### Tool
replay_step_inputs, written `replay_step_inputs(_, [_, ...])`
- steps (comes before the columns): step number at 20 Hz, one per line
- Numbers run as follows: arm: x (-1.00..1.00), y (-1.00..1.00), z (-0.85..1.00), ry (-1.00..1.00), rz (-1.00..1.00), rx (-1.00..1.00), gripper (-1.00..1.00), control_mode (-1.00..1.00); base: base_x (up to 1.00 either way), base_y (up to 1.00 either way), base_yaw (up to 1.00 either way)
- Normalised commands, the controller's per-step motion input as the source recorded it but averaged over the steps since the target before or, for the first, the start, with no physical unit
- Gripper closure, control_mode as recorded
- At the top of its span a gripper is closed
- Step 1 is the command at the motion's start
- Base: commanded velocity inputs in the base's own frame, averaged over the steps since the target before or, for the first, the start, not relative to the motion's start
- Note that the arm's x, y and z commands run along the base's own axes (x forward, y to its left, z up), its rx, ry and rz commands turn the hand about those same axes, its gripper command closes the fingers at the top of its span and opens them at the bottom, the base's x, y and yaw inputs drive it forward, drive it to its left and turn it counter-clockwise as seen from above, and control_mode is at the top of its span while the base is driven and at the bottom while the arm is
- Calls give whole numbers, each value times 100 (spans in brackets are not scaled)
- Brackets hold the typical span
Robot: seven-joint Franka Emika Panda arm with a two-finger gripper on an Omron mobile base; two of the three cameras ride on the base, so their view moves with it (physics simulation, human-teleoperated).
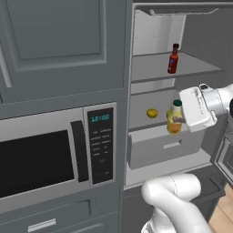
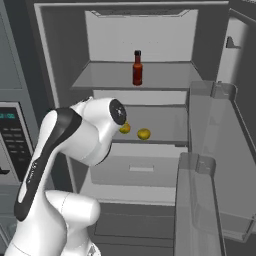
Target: Place the condiment bottle and mustard from the counter to the top shelf of the fridge. If the existing items in the fridge are on the top shelf, move them to other shelves.
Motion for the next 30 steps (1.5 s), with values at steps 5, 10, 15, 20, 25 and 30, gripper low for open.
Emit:
replay_step_inputs(5, [30,-25,77,0,-23,11,100,-100,0,0,0])
replay_step_inputs(10, [54,-55,61,0,-24,15,100,-100,0,0,0])
replay_step_inputs(15, [74,-11,38,1,-21,13,100,-100,0,0,0])
replay_step_inputs(20, [58,0,12,5,-6,5,100,-100,0,0,0])
replay_step_inputs(25, [62,4,0,6,0,0,100,-100,0,0,0])
replay_step_inputs(30, [73,13,0,1,0,-1,100,-100,0,0,0])
